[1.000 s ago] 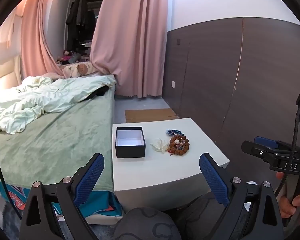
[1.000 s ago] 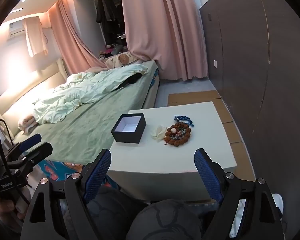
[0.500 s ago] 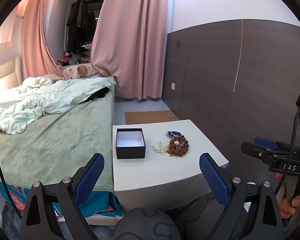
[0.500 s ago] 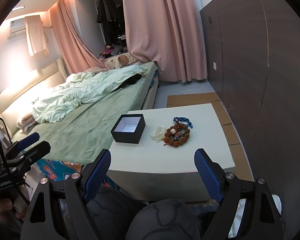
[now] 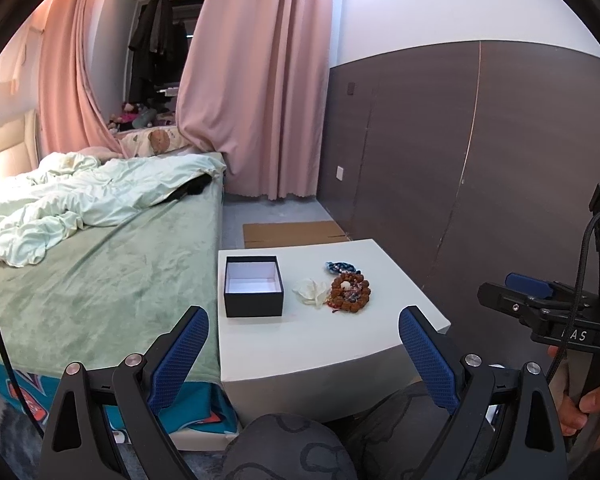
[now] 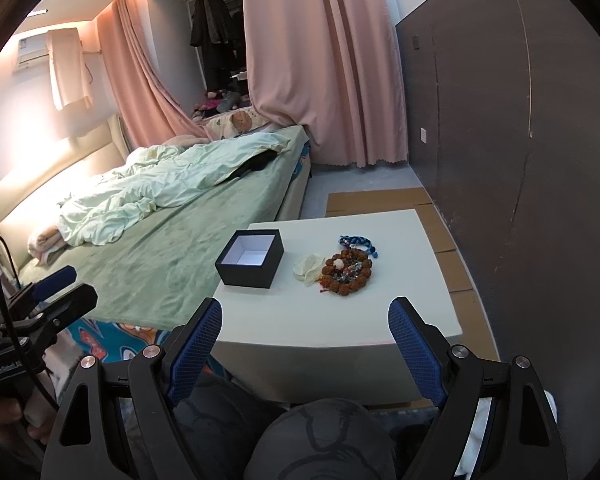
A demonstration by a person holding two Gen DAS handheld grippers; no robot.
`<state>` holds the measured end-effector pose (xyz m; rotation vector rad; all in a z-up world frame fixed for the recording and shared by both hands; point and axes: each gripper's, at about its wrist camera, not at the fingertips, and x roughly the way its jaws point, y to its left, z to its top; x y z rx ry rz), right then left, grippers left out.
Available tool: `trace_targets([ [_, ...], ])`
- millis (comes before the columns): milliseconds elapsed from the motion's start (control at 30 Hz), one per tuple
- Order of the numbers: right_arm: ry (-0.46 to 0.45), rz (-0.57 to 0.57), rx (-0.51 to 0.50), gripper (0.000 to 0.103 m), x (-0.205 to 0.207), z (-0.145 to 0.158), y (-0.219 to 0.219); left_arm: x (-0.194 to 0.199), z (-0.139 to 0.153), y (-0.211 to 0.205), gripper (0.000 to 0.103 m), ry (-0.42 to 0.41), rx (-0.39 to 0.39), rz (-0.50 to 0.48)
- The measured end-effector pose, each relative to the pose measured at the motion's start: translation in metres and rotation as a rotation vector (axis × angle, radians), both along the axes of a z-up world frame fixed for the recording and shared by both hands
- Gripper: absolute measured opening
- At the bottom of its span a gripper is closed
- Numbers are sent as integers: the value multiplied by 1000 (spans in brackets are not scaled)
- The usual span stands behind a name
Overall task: Organize jewelry
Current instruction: 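Move both tools toward the jewelry on the white table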
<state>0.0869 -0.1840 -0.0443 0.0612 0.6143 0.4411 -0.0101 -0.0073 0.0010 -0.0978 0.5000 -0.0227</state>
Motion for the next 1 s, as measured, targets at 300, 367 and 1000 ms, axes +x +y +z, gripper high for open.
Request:
trace_targets([
  [300, -1, -10, -15, 86, 0, -1, 1, -1, -1, -2, 96, -6, 0, -8],
  [367, 0, -7, -18, 86, -1, -1, 1, -1, -2, -3, 96, -7, 1, -9],
  [1000, -6, -11, -24, 86, -6, -1, 4, 1, -3, -4, 96, -5, -2, -12],
])
